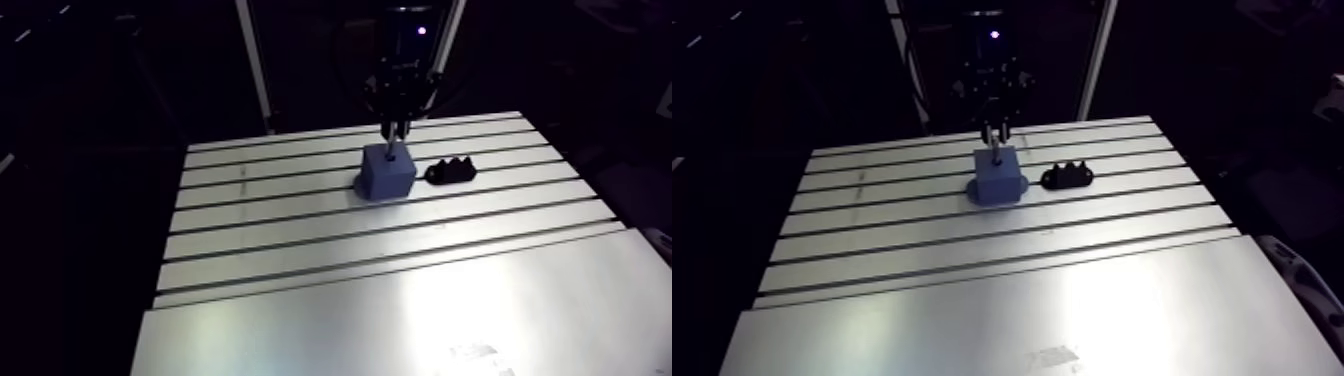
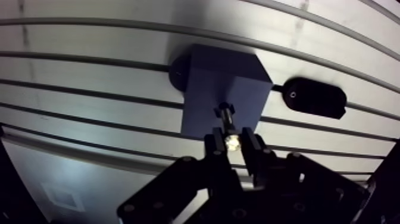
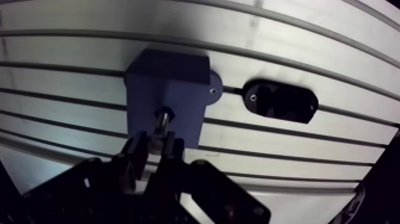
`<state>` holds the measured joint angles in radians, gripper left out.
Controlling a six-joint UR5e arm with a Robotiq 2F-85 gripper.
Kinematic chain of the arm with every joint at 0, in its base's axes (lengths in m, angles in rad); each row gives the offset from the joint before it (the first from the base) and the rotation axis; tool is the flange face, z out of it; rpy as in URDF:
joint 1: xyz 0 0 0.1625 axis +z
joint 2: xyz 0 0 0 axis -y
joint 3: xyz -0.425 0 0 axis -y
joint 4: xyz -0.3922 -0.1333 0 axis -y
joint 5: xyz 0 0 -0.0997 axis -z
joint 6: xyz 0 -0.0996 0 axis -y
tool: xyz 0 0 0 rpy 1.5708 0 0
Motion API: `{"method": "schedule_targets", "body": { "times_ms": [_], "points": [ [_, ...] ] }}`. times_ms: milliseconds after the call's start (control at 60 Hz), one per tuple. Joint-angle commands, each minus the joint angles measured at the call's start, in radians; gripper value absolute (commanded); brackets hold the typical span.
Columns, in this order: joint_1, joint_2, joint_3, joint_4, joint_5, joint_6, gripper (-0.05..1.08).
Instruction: Pick up the M10 bolt and insert it into the hex recess until seated.
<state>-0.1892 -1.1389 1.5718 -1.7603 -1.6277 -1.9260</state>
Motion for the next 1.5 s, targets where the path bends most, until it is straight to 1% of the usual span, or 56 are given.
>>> {"method": "schedule_targets", "body": {
  "times_ms": [17, 933, 1117, 1500],
  "points": [
    [-0.001, 0.0, 0.0, 0.0, -0.001, 0.0, 1.07],
    [-0.003, 0.008, 0.013, -0.002, -0.001, 0.003, 1.07],
    [-0.003, 0.006, 0.019, -0.035, 0.001, 0.007, 1.07],
    [-0.001, 0.006, 0.018, -0.034, -0.001, 0.007, 1.07]
  ]
}}
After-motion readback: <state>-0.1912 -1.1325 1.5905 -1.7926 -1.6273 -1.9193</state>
